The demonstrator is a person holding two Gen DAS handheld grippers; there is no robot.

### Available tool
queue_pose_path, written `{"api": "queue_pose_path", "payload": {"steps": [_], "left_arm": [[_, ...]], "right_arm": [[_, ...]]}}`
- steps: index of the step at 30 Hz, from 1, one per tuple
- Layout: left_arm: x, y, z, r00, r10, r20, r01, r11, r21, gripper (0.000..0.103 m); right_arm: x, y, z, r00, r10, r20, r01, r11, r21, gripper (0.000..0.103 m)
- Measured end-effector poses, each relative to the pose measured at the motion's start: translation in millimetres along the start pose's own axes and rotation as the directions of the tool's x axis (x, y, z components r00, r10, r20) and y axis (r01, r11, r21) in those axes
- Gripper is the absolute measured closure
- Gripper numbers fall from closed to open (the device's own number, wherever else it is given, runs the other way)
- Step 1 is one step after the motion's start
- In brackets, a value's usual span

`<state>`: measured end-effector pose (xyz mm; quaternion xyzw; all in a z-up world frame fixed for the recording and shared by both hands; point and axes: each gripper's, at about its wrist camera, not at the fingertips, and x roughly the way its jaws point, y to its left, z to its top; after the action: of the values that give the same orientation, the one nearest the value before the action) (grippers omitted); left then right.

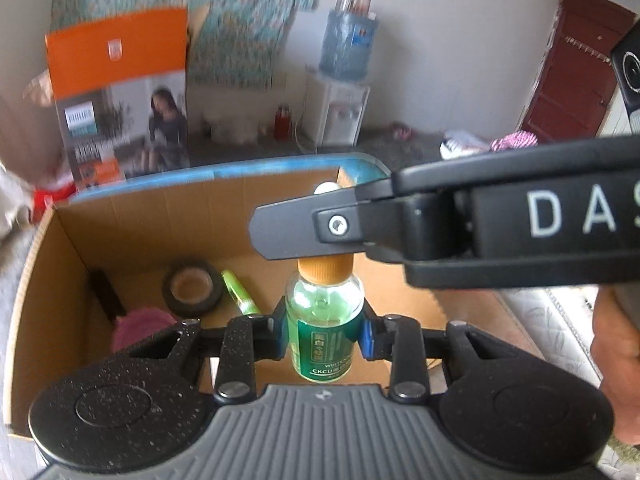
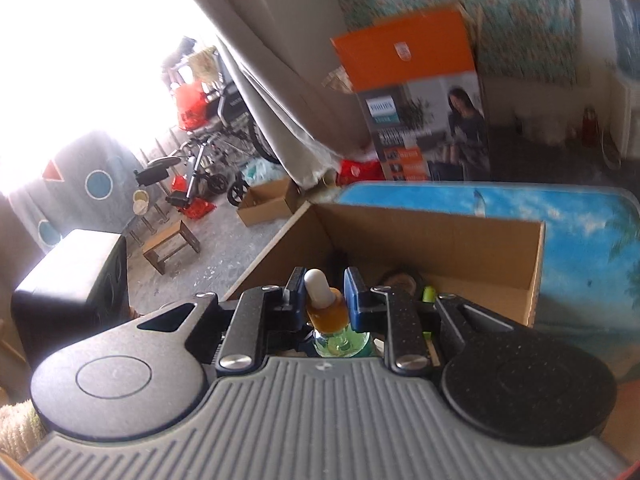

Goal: Organize rigid objects
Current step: 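Lift the dropper bottle with the right gripper and carry it over the box, then lower the dropper bottle into the box and open the right gripper, then withdraw the open right gripper from the box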

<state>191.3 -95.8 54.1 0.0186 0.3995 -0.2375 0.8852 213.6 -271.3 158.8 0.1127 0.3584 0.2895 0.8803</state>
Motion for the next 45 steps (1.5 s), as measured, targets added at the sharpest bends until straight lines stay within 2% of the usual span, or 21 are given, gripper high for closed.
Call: {"api": "queue_pose_path", "payload": {"steps": [6,9,20,23,24,30,34,40,45], "left_arm": [[35.8,11.8,-11.2,0.992,-0.022,-0.122,0.016,0.999,-0.045,0.07],[46.3,18.2,-14.8,0.988,-0.032,-0.153,0.023,0.998,-0.064,0.069],[50.2,19.3,-15.7,0.985,-0.053,-0.163,0.04,0.996,-0.083,0.069],[50.2,16.0,-13.3,0.986,-0.061,-0.153,0.05,0.996,-0.076,0.062],[49.5,14.6,-12.6,0.987,-0.054,-0.148,0.044,0.997,-0.069,0.056],[30.4,2.9,-12.9,0.997,-0.024,-0.077,0.022,0.999,-0.028,0.036],[10.7,-6.7,-14.0,1.0,0.013,-0.017,-0.013,1.0,0.016,0.024],[-32.5,-19.1,-21.9,0.997,0.044,0.064,-0.049,0.996,0.074,0.015],[-67.1,-22.5,-35.9,0.995,0.037,0.096,-0.044,0.997,0.064,0.01]], "right_arm": [[37.9,-36.5,-21.3,0.997,0.009,-0.079,-0.002,0.996,0.088,0.084],[51.7,-47.5,-30.9,0.993,0.007,-0.116,0.005,0.994,0.106,0.084],[73.5,-54.9,-45.7,0.979,-0.043,-0.199,0.058,0.996,0.07,0.084],[69.8,-52.9,-46.9,0.979,-0.045,-0.199,0.059,0.996,0.063,0.082],[68.0,-51.9,-46.4,0.979,-0.052,-0.195,0.064,0.996,0.056,0.081],[49.5,-38.8,-44.4,0.984,-0.106,-0.141,0.106,0.994,-0.005,0.057],[26.5,-35.1,-44.8,0.991,-0.107,-0.076,0.108,0.994,0.017,0.049],[-31.8,-29.2,-55.3,0.99,-0.108,0.091,0.098,0.99,0.105,0.03],[-72.1,-21.0,-80.1,0.974,-0.122,0.19,0.088,0.98,0.177,0.023]]}}
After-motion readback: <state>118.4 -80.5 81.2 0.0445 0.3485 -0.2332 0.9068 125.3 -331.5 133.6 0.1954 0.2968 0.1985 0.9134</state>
